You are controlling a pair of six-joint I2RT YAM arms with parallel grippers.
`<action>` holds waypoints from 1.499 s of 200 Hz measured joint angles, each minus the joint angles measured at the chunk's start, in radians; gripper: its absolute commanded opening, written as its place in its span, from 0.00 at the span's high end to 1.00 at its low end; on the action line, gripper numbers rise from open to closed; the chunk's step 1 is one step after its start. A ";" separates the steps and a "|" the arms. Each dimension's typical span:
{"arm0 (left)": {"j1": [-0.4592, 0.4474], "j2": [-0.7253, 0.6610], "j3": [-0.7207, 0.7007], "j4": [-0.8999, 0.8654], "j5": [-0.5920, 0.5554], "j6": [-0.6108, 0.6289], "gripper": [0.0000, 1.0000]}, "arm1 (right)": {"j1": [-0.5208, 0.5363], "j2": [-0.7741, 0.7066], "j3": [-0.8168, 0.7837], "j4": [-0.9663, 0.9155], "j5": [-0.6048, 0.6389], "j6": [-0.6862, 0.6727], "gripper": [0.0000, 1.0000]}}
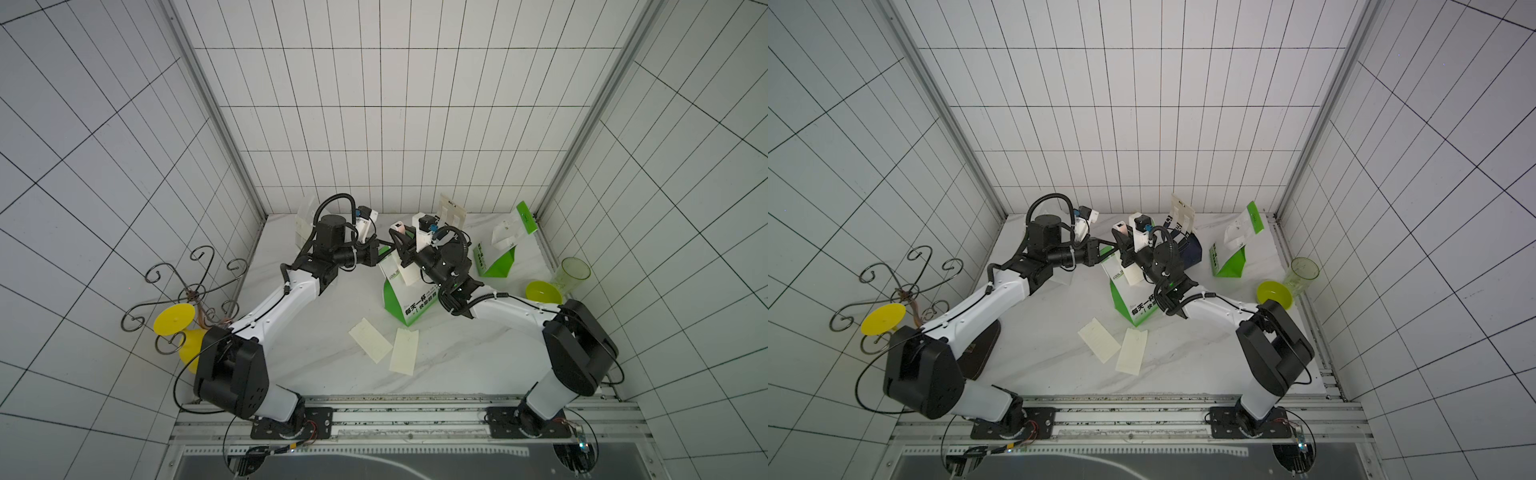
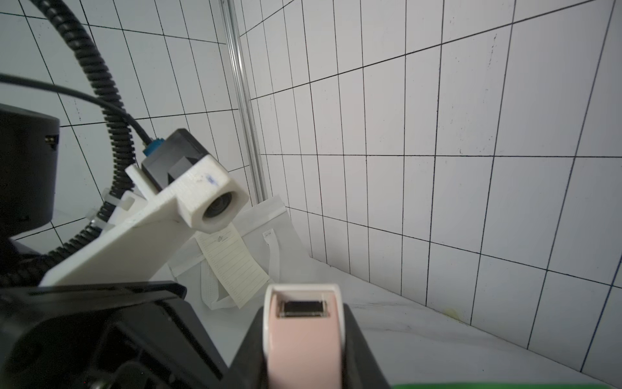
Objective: Staple the receipts to the bags
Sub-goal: Place the stapler in the takeout bag.
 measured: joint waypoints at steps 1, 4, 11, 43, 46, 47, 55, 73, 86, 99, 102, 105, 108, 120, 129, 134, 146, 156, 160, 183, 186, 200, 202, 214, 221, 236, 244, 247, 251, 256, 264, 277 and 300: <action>0.000 0.000 0.000 0.000 0.000 0.001 1.00 | 0.000 0.000 0.000 0.000 0.000 0.000 1.00; 0.000 -0.001 -0.001 0.000 -0.002 0.005 1.00 | 0.000 0.000 0.000 0.000 -0.001 0.001 1.00; 0.000 -0.002 -0.002 -0.001 -0.006 0.014 1.00 | 0.000 0.000 0.000 -0.003 -0.003 0.002 1.00; -0.006 -0.003 -0.003 -0.024 -0.043 0.072 1.00 | 0.000 -0.002 0.012 -0.053 -0.013 0.010 1.00; -0.008 -0.003 -0.003 -0.027 -0.050 0.079 1.00 | 0.000 -0.002 0.015 -0.062 -0.014 0.010 1.00; -0.009 -0.003 -0.003 -0.030 -0.053 0.081 1.00 | 0.000 -0.002 0.016 -0.066 -0.014 0.010 1.00; -0.014 -0.007 -0.003 -0.037 -0.072 0.097 1.00 | 0.000 -0.003 0.021 -0.085 -0.018 0.013 1.00; -0.034 -0.023 -0.011 -0.047 -0.127 0.137 1.00 | 0.000 -0.013 0.032 -0.132 -0.027 0.016 1.00; -0.049 -0.037 -0.016 -0.053 -0.164 0.159 1.00 | 0.000 -0.025 0.032 -0.157 -0.030 0.021 1.00; -0.063 -0.045 -0.017 -0.053 -0.191 0.176 1.00 | 0.000 -0.040 0.032 -0.177 -0.029 0.026 1.00; -0.064 -0.046 -0.017 -0.052 -0.195 0.179 1.00 | 0.000 -0.043 0.032 -0.182 -0.029 0.028 1.00; -0.066 -0.048 -0.017 -0.051 -0.200 0.183 1.00 | 0.000 -0.046 0.032 -0.187 -0.029 0.029 1.00; -0.067 -0.050 -0.018 -0.050 -0.204 0.186 1.00 | 0.000 -0.049 0.032 -0.191 -0.029 0.031 1.00; -0.071 -0.060 -0.024 -0.036 -0.217 0.198 1.00 | 0.000 -0.060 0.032 -0.209 -0.029 0.036 0.98; -0.072 -0.070 -0.035 -0.021 -0.222 0.207 1.00 | 0.000 -0.067 0.032 -0.221 -0.028 0.040 0.96; -0.072 -0.076 -0.042 -0.012 -0.224 0.212 1.00 | 0.000 -0.070 0.032 -0.231 -0.029 0.043 0.95; -0.072 -0.088 -0.058 0.002 -0.224 0.224 1.00 | 0.000 -0.076 0.032 -0.242 -0.029 0.047 0.91; -0.072 -0.093 -0.070 0.015 -0.222 0.232 1.00 | 0.000 -0.080 0.032 -0.252 -0.030 0.050 0.89; -0.072 -0.093 -0.074 0.020 -0.220 0.233 1.00 | 0.000 -0.082 0.032 -0.256 -0.029 0.050 0.87; -0.072 -0.094 -0.092 0.047 -0.205 0.249 1.00 | 0.000 -0.092 0.032 -0.283 -0.030 0.055 0.79; -0.072 -0.094 -0.093 0.050 -0.202 0.252 1.00 | 0.000 -0.093 0.032 -0.286 -0.030 0.055 0.79; -0.071 -0.094 -0.096 0.060 -0.190 0.262 1.00 | 0.000 -0.104 0.032 -0.303 -0.033 0.059 0.78; -0.071 -0.093 -0.097 0.061 -0.187 0.263 1.00 | 0.000 -0.107 0.032 -0.306 -0.034 0.059 0.78; -0.066 -0.094 -0.097 0.068 -0.168 0.269 1.00 | 0.000 -0.117 0.032 -0.319 -0.036 0.062 0.78; -0.062 -0.094 -0.097 0.071 -0.155 0.273 1.00 | 0.000 -0.123 0.032 -0.325 -0.037 0.066 0.77; -0.052 -0.094 -0.097 0.079 -0.127 0.280 1.00 | 0.000 -0.131 0.032 -0.333 -0.041 0.071 0.77; -0.048 -0.094 -0.097 0.082 -0.114 0.285 1.00 | 0.000 -0.134 0.032 -0.336 -0.043 0.075 0.75; -0.047 -0.094 -0.097 0.082 -0.108 0.287 1.00 | 0.000 -0.135 0.032 -0.338 -0.044 0.077 0.73; -0.046 -0.094 -0.097 0.083 -0.101 0.290 1.00 | 0.000 -0.136 0.032 -0.339 -0.045 0.079 0.72; -0.045 -0.093 -0.098 0.084 -0.096 0.292 1.00 | 0.000 -0.137 0.032 -0.340 -0.047 0.081 0.70; -0.042 -0.093 -0.101 0.089 -0.084 0.297 1.00 | 0.000 -0.140 0.032 -0.343 -0.048 0.085 0.67; -0.040 -0.093 -0.106 0.098 -0.070 0.306 1.00 | 0.000 -0.143 0.032 -0.349 -0.051 0.089 0.63; -0.038 -0.093 -0.110 0.105 -0.050 0.323 1.00 | 0.005 -0.158 0.032 -0.367 -0.053 0.096 0.59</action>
